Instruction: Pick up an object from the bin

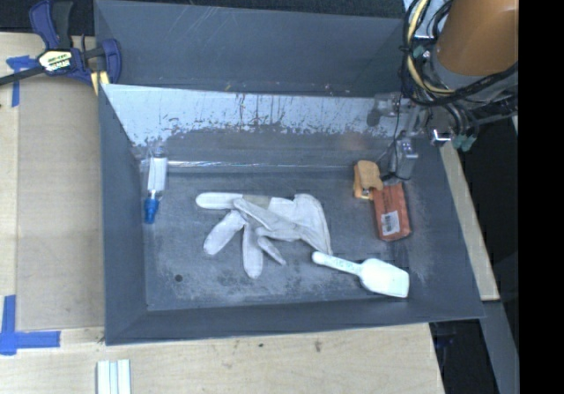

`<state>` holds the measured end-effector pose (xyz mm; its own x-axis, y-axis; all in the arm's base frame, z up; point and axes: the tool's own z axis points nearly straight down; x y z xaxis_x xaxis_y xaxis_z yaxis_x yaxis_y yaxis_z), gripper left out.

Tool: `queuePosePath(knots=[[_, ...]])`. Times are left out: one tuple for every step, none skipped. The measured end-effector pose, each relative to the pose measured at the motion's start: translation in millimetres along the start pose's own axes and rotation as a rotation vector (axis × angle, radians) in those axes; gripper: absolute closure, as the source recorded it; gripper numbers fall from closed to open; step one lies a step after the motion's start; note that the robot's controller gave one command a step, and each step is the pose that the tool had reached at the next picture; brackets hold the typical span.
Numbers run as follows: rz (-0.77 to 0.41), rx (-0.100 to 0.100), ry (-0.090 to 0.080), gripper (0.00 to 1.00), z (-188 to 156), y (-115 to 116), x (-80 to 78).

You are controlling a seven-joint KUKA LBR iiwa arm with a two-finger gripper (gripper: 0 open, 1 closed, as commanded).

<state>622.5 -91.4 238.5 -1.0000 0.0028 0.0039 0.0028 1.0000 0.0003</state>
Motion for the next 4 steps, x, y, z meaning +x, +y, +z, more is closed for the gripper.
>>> queuePosePath(knots=[[-0.002,0.001,-0.008,0.0,-5.3,0.4,-1.0],[-0.034,0.002,-0.014,0.0,44.9,21.5,0.4],[0.042,0.0,-0.001,0.0,67.7,47.6,6.1],[-0.025,0.001,-0.012,0.0,84.1,64.9,-0.8]])
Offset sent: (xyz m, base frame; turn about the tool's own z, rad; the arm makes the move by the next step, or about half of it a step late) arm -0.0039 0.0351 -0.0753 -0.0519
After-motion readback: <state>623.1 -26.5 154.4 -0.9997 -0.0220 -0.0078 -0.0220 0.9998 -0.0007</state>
